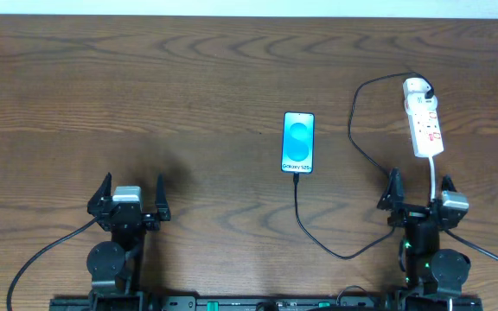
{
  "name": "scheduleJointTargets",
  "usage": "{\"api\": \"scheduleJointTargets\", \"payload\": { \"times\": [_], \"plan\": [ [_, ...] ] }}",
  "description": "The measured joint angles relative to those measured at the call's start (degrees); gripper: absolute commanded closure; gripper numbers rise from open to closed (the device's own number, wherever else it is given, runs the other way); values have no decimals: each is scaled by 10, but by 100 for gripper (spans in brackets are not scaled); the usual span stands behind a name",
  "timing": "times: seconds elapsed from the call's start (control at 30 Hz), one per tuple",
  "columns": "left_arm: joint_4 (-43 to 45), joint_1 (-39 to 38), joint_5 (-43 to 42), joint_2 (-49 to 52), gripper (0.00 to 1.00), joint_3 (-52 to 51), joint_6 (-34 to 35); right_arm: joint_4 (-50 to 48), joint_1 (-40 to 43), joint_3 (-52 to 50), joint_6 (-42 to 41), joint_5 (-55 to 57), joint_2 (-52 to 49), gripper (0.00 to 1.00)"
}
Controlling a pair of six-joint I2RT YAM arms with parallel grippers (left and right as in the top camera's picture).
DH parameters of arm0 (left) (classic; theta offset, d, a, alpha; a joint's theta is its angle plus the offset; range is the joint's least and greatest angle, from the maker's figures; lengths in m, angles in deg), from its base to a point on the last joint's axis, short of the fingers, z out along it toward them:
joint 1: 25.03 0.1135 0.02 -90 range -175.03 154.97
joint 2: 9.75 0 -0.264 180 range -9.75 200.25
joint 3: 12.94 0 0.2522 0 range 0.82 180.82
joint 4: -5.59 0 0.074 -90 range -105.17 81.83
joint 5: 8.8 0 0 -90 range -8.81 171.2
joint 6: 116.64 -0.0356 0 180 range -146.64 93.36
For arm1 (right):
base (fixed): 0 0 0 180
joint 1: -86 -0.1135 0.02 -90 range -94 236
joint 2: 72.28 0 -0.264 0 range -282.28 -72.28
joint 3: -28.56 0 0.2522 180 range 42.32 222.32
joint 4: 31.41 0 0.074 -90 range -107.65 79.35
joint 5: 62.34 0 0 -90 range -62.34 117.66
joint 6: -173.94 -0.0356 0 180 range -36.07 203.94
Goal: Plug charger to phone and switch on socket
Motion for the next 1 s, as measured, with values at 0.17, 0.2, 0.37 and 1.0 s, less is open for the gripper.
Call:
{"api": "scheduleJointTargets", "payload": {
  "times": [0.17,0.2,0.37,1.0],
  "plan": [
    [0,0,0,0,5,0,0,37,0,-1,20,-4,0,1],
    [0,0,0,0,5,0,0,37,0,-1,24,-4,0,1],
    [0,0,0,0,5,0,0,37,0,-1,39,-4,0,1],
    [0,0,0,0,5,0,0,38,-28,-1,76,0,0,1]
  ]
}}
